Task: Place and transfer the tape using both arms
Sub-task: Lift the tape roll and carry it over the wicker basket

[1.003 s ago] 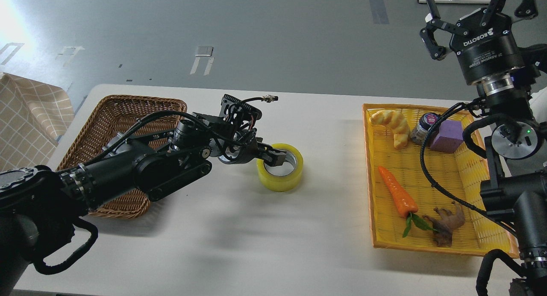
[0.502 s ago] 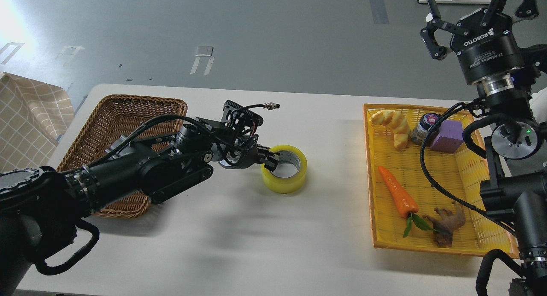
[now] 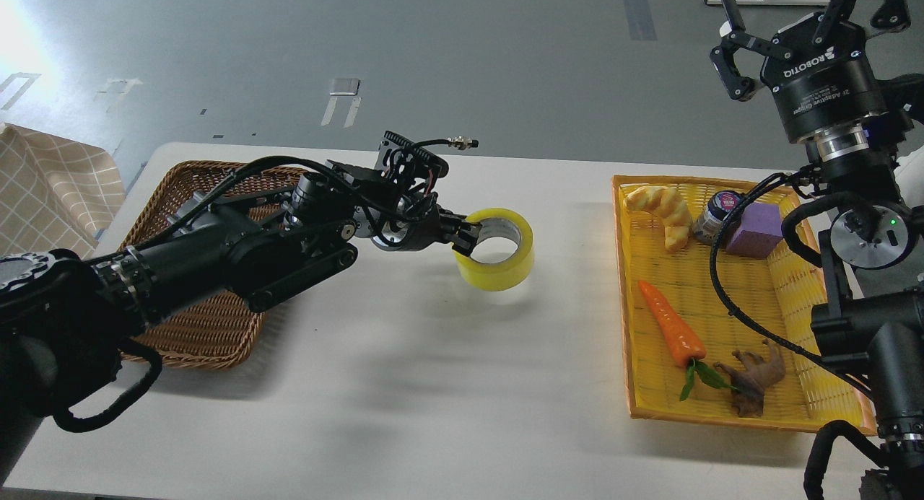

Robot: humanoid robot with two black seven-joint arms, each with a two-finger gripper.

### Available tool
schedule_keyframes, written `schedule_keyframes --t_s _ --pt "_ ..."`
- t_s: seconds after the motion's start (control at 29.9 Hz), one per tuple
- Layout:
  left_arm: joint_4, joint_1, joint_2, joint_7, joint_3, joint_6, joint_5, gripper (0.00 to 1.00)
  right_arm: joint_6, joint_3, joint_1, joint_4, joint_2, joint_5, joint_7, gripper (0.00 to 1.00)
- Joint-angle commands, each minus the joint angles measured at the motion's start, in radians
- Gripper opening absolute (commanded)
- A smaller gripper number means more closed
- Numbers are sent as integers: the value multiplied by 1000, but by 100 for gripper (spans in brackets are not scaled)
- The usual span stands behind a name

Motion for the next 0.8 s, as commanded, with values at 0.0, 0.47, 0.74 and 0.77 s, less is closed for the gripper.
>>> schedule_keyframes --t_s 0.0,0.47,0.74,0.77 --pt "-1 -56 54 -20 1 0 -47 0 0 0 0 1 -2 0 0 100" --pt "-8 -95 385 -113 4 0 -54 0 0 0 2 1 0 0 0 100" --pt "-6 -91 509 -122 87 0 -47 0 0 -2 2 -2 12 0 0 100" --pt "-6 -90 516 -121 90 0 -47 0 0 -2 3 -2 14 0 0 100"
